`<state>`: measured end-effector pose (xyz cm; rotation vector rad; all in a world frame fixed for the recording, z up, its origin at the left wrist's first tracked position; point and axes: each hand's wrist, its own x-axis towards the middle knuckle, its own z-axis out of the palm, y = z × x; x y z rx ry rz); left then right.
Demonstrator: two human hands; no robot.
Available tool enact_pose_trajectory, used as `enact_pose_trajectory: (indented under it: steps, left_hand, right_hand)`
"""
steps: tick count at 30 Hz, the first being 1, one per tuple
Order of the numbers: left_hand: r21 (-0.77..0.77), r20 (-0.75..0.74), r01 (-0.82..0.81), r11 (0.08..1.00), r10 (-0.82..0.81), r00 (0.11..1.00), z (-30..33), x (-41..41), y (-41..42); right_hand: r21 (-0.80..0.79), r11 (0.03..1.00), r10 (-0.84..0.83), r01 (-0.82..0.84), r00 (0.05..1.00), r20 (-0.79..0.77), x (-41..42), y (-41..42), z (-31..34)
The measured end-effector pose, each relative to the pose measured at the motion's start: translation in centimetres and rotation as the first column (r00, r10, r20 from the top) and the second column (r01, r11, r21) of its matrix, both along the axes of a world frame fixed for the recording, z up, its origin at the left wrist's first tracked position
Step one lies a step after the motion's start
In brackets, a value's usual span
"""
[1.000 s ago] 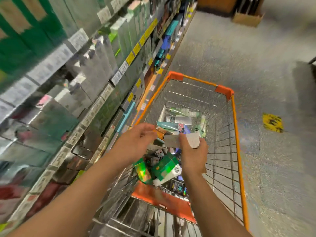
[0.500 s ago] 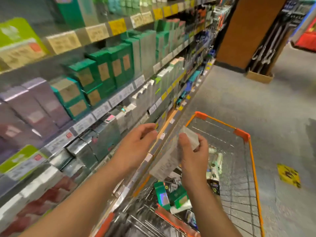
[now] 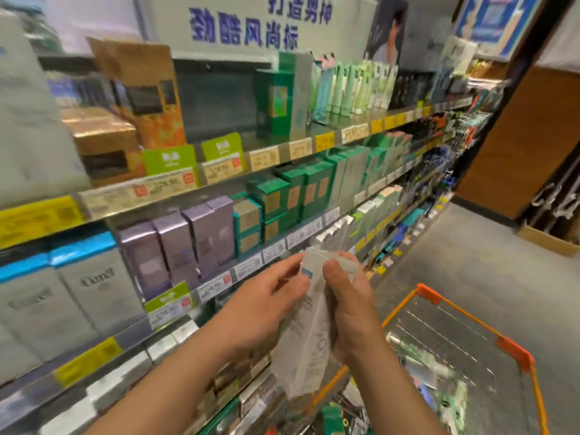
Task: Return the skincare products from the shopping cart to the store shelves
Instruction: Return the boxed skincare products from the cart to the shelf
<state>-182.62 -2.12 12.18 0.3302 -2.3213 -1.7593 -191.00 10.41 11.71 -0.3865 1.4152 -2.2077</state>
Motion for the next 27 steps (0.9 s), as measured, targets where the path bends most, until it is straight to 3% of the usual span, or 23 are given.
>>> enact_pose_trajectory:
  steps: [4,10,19,27]
  left_hand:
    - [-0.108,-0.03,0.002,0.994,-0.005,1.0,2.0,3.7,-2.2]
    - [-0.04,-0.102,-0.159,0.987,0.154,0.983,5.0,8.4,-5.4]
    - [0.016,-0.282,-0.407,0.913,0.395,0.874,8.5,14.6,-9.0]
    - [-0.11,-0.444,-0.616,0.78,0.516,0.733,11.4,20.1,-12.3]
  right_hand:
    - [-0.011,0.995,0.098,-0.099,0.99,-0.101,2.0,-3.1,3.0]
    - [0.023,0.969,0.24,-0.247,0.913,-0.329,4.7,-7.5,6.6]
    - [0.086,0.902,0.41,-0.424,0.773,-0.484,8.6,-13.5,11.3]
    - [0.396,0.82,0.549,-0.413,0.372,-0.749,11.9,-18.9,18.0]
